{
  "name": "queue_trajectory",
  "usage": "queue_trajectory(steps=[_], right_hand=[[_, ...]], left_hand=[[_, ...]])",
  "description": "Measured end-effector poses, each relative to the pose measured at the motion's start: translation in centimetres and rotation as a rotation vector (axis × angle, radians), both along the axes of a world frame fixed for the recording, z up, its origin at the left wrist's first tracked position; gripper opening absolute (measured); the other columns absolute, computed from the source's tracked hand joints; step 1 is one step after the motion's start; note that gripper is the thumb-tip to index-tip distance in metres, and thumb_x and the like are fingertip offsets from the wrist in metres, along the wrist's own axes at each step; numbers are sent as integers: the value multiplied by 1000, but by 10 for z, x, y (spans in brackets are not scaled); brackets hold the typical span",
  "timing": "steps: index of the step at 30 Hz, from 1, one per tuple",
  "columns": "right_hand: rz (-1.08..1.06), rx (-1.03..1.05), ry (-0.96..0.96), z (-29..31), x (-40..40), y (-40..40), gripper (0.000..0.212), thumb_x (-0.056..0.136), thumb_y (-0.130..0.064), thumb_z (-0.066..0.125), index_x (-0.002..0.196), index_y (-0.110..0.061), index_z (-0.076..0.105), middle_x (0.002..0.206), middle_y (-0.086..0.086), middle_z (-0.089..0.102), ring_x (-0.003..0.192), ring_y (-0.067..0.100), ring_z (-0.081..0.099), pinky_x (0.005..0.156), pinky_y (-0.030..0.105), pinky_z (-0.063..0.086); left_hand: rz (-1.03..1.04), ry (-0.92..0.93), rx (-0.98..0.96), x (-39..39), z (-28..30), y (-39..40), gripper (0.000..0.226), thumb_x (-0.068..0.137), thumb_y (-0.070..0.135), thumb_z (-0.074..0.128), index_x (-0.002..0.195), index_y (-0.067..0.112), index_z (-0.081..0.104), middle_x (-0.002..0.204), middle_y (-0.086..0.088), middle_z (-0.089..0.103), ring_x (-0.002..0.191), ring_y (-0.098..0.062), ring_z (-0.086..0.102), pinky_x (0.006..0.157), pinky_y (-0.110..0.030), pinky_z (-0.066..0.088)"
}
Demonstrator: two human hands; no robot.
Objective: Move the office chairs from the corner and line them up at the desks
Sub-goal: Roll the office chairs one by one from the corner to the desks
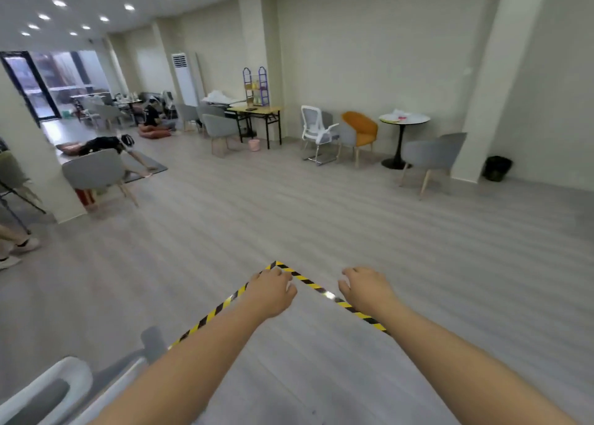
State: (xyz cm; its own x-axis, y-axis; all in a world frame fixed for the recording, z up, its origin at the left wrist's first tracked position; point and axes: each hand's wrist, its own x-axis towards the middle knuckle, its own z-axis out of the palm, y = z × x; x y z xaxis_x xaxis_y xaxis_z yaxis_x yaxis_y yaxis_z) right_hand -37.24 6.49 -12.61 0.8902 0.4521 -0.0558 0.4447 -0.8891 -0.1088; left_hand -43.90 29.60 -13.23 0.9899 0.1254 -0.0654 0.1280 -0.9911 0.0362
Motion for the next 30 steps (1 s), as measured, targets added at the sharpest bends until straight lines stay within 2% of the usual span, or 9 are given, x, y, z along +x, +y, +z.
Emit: queue_trajectory(steps=[5,14,21,30], right_hand=[[-217,19,-2,11,37,-197,49,103,-44,31,142,-20,46,138,6,53,124,29,50,101,42,39],[-649,89,-9,12,45,-478,50,102,-45,36,144,-21,46,140,5,55,127,29,49,102,40,38],[-931,71,-42,8,53,-648,46,100,-44,38,136,-21,53,134,6,59,123,30,51,100,40,41],[-1160,18,-23,22,116,-835,46,99,-43,35,135,-20,54,133,7,60,122,30,52,100,41,40]], left_hand=[[-223,3,8,85,11,-183,46,102,43,30,139,23,49,135,-2,54,123,-25,50,103,-42,39],[-614,69,2,179,19,-471,49,103,45,29,145,24,43,144,-3,49,128,-28,47,109,-44,35],[-870,34,-33,246,12,-664,46,102,45,32,140,25,48,140,-3,53,127,-28,49,107,-41,34],[-1115,51,-74,357,20,-889,47,103,45,32,142,25,47,143,-3,50,130,-29,45,110,-41,32]])
